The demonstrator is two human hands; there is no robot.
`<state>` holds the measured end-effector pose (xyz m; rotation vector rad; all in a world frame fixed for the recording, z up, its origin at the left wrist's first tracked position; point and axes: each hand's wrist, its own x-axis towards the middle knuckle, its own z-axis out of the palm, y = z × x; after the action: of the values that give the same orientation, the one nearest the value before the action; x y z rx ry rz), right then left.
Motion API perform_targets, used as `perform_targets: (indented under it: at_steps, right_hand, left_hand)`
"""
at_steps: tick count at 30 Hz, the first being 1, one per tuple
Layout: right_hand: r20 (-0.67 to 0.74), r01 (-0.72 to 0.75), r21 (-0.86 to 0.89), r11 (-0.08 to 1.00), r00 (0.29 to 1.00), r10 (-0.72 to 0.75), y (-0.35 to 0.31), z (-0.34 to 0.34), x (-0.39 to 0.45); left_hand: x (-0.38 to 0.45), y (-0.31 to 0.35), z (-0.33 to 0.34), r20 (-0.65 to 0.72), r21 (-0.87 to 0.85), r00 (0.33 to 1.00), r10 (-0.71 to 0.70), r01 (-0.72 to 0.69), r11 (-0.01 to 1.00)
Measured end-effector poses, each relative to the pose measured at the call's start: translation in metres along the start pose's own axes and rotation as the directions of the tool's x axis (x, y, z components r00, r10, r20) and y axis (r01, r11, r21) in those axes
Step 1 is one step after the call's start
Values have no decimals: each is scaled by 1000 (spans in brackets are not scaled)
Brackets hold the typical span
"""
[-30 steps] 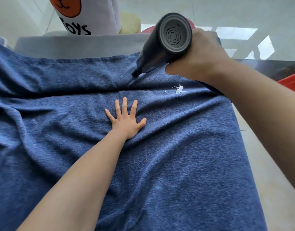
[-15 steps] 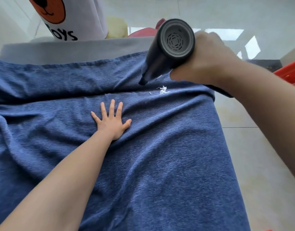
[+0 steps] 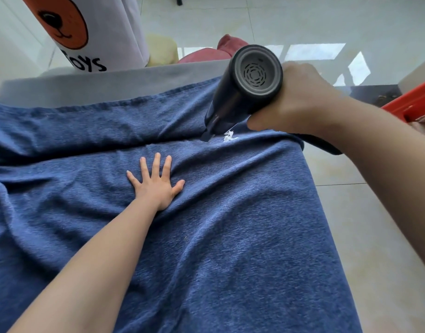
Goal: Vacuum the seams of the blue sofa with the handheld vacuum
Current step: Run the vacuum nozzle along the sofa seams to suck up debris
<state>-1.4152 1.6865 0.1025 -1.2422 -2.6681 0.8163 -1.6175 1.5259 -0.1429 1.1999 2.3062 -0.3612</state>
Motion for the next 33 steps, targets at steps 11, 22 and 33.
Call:
perform_targets:
  at_steps: [11,22,33]
  right_hand:
    - [-19,-31,13,999,999,31,9,2,-9]
    - [-61,-59,31,998,996,60,20,6,-11]
    - [-165,-133,34,991,977,136,26,5,-12]
  left_hand:
    - [-3,36,-10,-102,-65,965,240,-247,967]
    - [-6,57,4,-7,35,981,193,-193,981]
    - [-4,59,4,10,35,985,175,-175,984]
